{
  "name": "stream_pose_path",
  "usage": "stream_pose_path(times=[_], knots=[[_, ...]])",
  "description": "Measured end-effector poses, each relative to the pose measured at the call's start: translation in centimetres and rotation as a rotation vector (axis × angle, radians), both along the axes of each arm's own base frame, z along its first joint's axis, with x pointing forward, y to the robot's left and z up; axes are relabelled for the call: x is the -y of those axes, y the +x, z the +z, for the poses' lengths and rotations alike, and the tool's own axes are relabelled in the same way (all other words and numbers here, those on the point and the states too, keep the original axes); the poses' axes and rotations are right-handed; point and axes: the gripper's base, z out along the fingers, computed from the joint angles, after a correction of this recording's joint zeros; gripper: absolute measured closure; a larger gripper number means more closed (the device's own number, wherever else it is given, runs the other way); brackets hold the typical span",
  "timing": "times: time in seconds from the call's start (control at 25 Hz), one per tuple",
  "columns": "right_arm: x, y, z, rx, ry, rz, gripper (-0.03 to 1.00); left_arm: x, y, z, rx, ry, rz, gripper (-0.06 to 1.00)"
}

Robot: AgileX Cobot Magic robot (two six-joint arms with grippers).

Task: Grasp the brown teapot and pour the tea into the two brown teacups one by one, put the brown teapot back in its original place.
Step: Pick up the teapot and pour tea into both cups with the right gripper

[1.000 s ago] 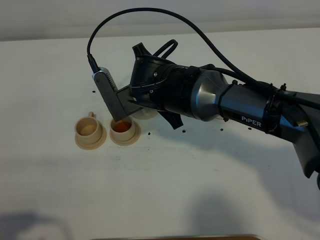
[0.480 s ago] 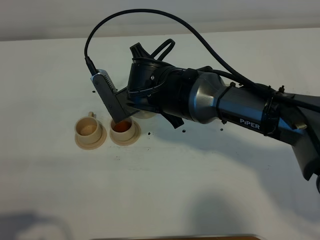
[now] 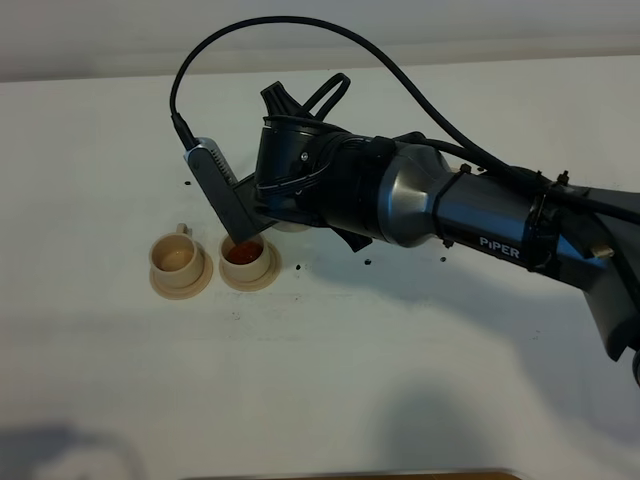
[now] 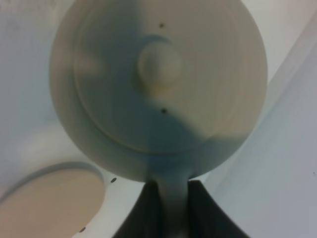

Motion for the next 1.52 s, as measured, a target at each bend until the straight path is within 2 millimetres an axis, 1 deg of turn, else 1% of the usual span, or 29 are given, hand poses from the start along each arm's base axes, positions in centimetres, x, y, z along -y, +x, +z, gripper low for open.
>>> stream_pose_path(times=[1.52], knots=[[-0.12, -0.09, 0.08, 0.009, -0.027, 0.024, 0.88, 0.00, 0.00, 0.00, 0.000, 0.000, 0.000, 0.64]])
